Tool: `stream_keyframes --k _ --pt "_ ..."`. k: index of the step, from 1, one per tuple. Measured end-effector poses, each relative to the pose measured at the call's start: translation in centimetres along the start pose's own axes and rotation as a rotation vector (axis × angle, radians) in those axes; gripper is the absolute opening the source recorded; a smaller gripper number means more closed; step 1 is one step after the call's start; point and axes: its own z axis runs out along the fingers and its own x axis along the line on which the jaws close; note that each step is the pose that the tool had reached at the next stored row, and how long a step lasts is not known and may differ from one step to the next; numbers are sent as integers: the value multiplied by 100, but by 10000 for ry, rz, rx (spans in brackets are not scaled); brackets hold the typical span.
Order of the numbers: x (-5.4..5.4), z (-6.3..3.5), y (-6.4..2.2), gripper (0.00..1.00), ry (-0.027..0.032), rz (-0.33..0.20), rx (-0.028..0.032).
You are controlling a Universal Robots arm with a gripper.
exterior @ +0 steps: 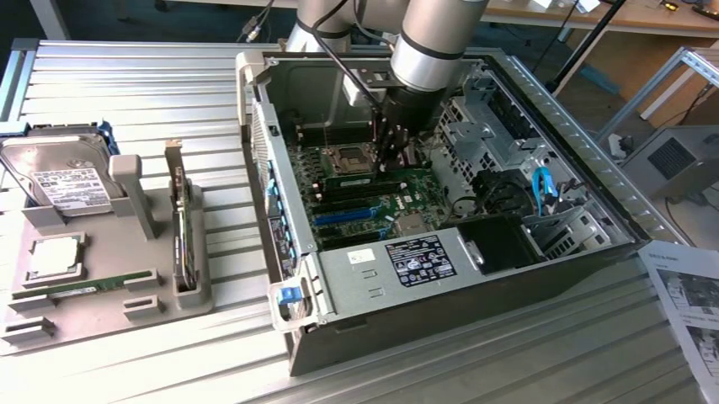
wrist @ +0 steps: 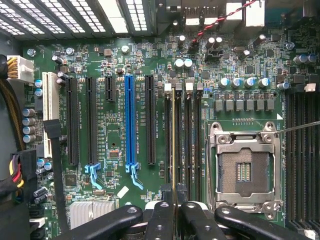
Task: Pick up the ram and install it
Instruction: 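Insert the ram into the slot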
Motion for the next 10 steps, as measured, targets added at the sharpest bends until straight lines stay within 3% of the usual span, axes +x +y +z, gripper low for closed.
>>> stream_keyframes --k 10 --pt "16 3 -2 12 1 -5 0"
